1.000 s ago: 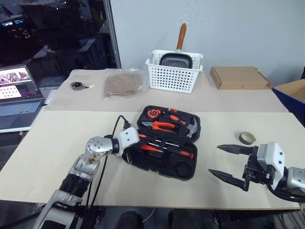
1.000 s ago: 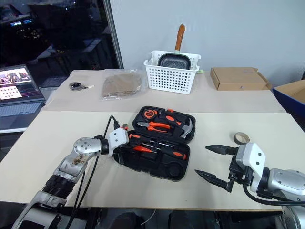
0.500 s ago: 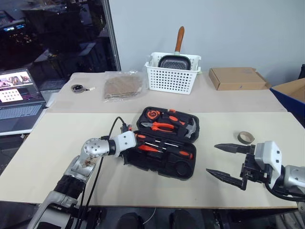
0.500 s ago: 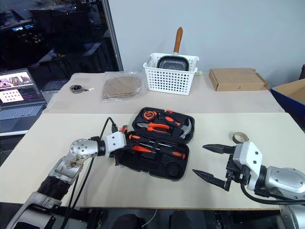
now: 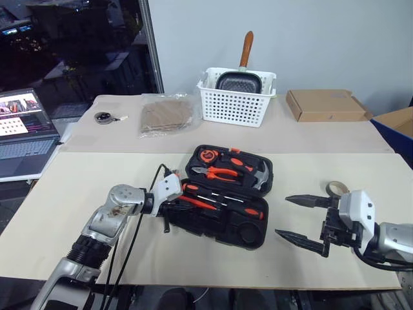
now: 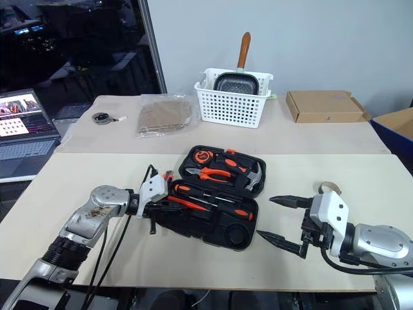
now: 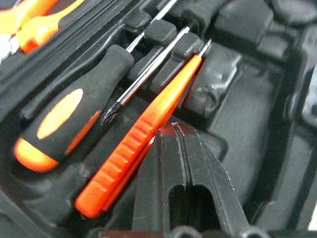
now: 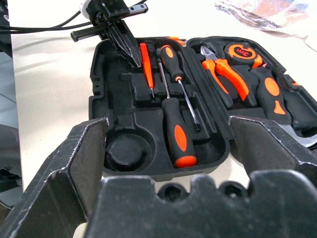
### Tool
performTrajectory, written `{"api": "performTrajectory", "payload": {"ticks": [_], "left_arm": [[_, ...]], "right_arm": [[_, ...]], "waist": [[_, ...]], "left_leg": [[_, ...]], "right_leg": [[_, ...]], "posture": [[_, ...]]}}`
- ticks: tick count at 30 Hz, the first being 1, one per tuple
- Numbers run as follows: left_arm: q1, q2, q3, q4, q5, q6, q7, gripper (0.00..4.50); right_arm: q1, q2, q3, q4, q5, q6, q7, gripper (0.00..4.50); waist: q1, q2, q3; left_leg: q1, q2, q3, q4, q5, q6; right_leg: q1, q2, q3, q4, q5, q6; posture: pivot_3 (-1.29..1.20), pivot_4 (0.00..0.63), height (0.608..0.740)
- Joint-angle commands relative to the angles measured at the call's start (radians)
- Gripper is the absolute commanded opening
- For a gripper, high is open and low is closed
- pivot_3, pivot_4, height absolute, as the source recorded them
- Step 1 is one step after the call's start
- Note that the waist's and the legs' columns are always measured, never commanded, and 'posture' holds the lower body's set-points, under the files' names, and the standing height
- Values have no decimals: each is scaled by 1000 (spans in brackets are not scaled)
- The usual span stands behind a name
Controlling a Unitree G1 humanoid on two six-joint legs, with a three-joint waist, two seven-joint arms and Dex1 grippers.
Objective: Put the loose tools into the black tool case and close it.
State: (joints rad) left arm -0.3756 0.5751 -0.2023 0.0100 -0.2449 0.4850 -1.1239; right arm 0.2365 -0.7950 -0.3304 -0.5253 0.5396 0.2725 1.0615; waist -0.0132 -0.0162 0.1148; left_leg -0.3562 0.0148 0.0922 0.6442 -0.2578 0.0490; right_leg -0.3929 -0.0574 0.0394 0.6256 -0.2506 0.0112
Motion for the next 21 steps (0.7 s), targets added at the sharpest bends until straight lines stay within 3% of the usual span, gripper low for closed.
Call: {"api": "performTrajectory", "payload": {"ticks": [1,3,6,14,21], "left_arm": [[20,19,145,-150,-193,175,3,31],[25,34,225,-221,-290,280,30,31],[31,44,283,-275,-324,335,102,31],[126,24,147,-288,-144,144,225,31],[129,-45,59,-164,28,-1,372,31]], "right_arm": [[-8,8,-20,-36,41,-4,-10,4500],[-10,9,-22,-35,51,-2,-10,4500],[-24,8,-7,-24,50,-4,-12,4500],[-75,6,34,1,41,-2,-12,4500],[-66,4,28,1,39,-6,-11,4500]], "waist": [[-1,-1,2],[0,-5,4],[2,-6,4],[10,-8,6],[24,-8,6]], "left_leg": [[-2,0,0,0,0,0],[-7,1,-1,0,0,0],[-13,0,-2,1,1,-1],[-14,-3,-1,1,-2,0],[-13,-2,-2,1,-2,0]], "right_leg": [[-2,0,0,0,0,0],[-7,0,0,1,0,0],[-13,-1,-2,1,3,-5],[-12,-3,-2,-1,3,-4],[-12,-2,-2,0,4,-6]], "posture": [[0,150,740],[0,150,740],[0,150,740],[0,150,740],[0,150,740]]}}
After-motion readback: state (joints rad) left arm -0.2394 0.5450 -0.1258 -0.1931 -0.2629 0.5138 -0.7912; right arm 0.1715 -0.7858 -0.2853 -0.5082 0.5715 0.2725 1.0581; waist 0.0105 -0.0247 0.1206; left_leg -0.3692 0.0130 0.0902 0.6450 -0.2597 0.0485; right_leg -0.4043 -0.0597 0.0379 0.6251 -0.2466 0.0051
